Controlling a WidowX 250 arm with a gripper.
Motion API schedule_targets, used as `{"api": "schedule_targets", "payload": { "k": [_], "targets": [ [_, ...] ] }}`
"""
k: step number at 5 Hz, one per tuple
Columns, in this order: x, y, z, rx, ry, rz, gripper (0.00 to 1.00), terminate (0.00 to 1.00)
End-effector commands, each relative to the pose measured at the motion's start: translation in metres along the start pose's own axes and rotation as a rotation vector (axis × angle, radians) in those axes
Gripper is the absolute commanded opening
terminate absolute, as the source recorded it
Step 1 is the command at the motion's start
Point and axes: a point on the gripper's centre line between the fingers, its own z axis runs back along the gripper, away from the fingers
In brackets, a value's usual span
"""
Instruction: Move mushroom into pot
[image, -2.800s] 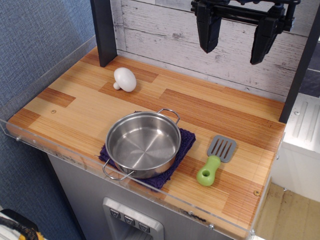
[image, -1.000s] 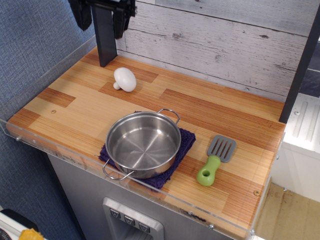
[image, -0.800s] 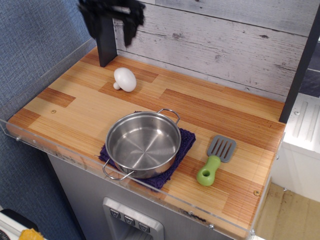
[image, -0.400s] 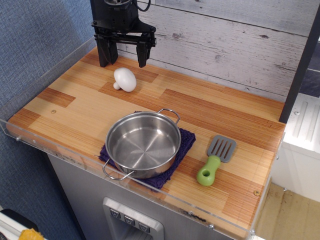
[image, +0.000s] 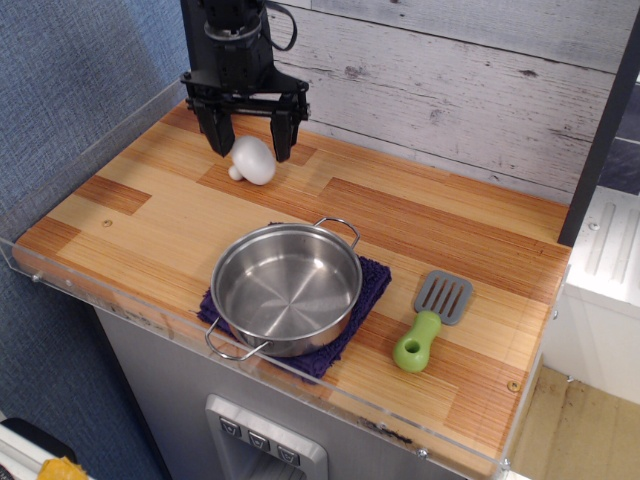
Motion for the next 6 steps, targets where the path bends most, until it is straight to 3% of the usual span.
{"api": "schedule_targets", "payload": {
  "k": [1, 3, 5, 6],
  "targets": [
    [-0.014, 0.001, -0.004, 0.04, 0.029, -0.017, 1.0, 0.0],
    [-0.022, 0.009, -0.02, 0.058, 0.079, -0.017, 1.0, 0.0],
    [-0.005, 0.013, 0.023, 0.077, -0.002, -0.001, 1.0, 0.0],
    [0.002, 0.013, 0.032, 0.091, -0.018, -0.004, 1.0, 0.0]
  ]
}}
